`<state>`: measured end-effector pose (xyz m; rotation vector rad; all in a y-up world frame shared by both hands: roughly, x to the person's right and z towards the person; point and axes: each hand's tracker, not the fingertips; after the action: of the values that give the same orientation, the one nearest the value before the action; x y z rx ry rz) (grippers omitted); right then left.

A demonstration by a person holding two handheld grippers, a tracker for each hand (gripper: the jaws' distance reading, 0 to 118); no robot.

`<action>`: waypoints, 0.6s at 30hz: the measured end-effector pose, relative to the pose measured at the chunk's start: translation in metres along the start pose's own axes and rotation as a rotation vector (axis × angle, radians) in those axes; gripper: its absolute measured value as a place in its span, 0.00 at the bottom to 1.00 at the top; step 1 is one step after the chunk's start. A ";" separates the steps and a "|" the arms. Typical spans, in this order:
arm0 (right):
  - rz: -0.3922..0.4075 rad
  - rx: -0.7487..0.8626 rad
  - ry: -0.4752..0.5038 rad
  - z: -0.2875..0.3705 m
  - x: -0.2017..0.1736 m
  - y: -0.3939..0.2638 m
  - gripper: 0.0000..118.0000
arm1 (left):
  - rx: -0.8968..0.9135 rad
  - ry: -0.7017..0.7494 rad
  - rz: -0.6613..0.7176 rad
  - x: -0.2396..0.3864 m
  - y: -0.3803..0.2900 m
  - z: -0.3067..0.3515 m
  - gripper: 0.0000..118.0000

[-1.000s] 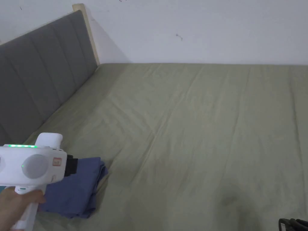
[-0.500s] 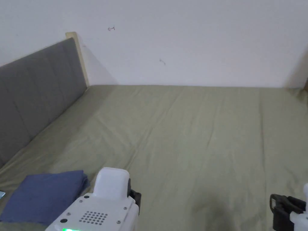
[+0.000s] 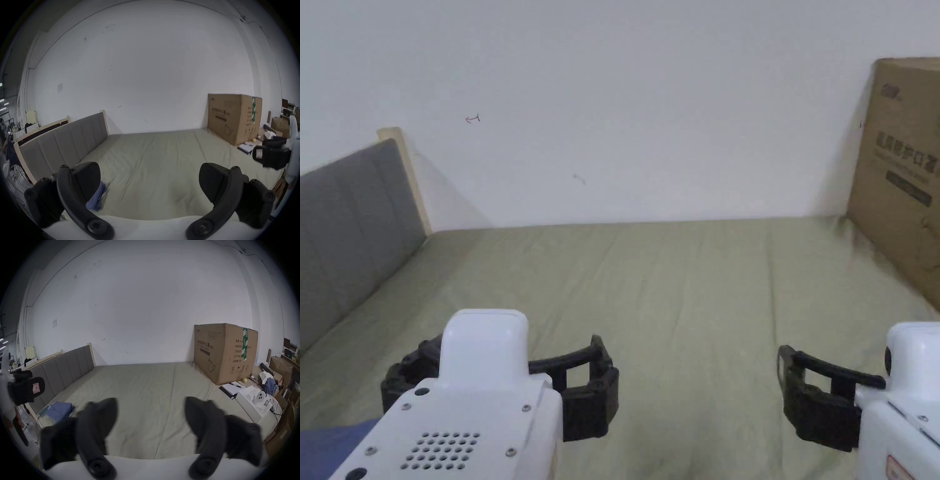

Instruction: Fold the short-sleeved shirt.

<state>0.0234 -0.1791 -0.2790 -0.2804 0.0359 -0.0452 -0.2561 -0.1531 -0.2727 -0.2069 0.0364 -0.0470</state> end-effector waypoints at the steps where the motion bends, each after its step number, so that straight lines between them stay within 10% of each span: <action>1: 0.003 0.015 0.001 0.002 0.001 0.002 0.93 | 0.014 0.008 0.024 -0.001 0.003 0.002 1.00; 18: 0.016 0.107 -0.066 0.007 0.001 0.020 1.00 | 0.045 -0.014 0.083 0.005 0.018 0.011 1.00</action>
<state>0.0253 -0.1582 -0.2780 -0.1741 -0.0298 -0.0217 -0.2501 -0.1335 -0.2662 -0.1607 0.0302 0.0361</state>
